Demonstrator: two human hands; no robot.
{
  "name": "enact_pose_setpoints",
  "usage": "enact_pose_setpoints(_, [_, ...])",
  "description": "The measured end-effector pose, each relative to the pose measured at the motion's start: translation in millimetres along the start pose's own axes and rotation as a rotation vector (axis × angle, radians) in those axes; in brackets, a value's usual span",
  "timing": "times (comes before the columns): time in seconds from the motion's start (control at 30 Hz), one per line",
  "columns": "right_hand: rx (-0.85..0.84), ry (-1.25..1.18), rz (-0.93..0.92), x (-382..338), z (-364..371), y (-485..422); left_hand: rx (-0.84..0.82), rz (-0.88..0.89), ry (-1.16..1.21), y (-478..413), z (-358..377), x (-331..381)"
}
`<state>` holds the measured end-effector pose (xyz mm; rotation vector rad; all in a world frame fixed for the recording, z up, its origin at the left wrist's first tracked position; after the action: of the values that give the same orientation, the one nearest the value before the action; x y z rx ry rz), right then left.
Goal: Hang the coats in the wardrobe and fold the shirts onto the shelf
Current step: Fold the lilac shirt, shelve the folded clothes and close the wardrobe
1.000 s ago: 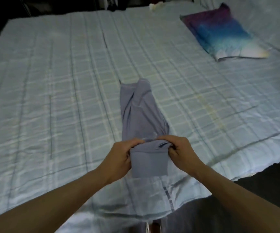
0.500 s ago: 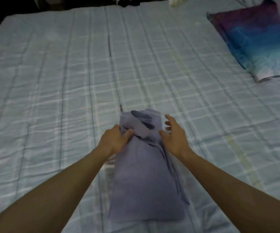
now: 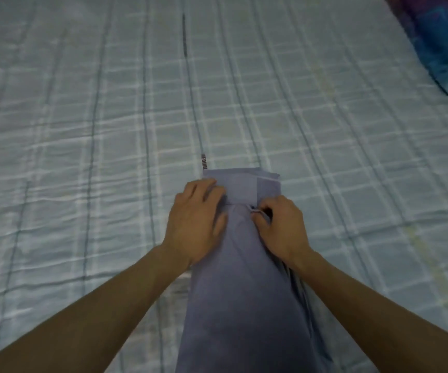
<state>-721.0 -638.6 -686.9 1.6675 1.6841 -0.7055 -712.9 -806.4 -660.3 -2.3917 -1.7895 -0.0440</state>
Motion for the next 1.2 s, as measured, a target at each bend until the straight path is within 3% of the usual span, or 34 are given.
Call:
enact_pose_setpoints(0.07, [0.021, -0.071, 0.006, 0, -7, -6, 0.007, 0.15, -0.089, -3, 3, 18])
enact_pose_setpoints(0.13, [0.055, -0.094, 0.001, -3, -16, -12, -0.033, 0.182, -0.138, -7, 14, 25])
enact_pose_setpoints(0.3, [0.052, 0.031, 0.058, -3, -13, -14, -0.293, -0.018, -0.14, -5, 65, 3])
enact_pose_setpoints(0.37, [0.129, 0.132, -0.077, -24, -8, 4, -0.218, 0.014, -0.13, -2, 62, 8])
enact_pose_setpoints(0.47, [-0.052, 0.307, -0.243, -36, 38, 32, -0.088, 0.159, -0.146, 6, 57, 22])
enact_pose_setpoints(0.57, [-0.219, 0.45, -0.248, -4, 70, 41, -0.144, 0.167, -0.173, 9, 75, 13])
enact_pose_setpoints(1.0, [-0.292, 0.471, -0.241, 9, 71, 33, -0.227, 0.172, -0.216, 4, 79, 7])
enact_pose_setpoints(1.1, [-0.339, 0.455, -0.273, 2, 62, 70, -0.168, 0.181, -0.17, 36, 50, 14])
enact_pose_setpoints(1.2, [-0.376, 0.476, -0.333, 3, 58, 136, -0.103, 0.306, -0.153, 98, 28, 29])
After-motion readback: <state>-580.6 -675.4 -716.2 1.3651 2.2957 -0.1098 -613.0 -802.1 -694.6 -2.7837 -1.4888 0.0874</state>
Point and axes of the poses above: each hand's wrist, its own y-axis away from the middle knuckle, its own z-axis out of the palm, x = y × z, the point moved 10 cm from there along -y, towards the middle knuckle, and after that the axes turned 13 degrees about -y, right-handed, at the moved point
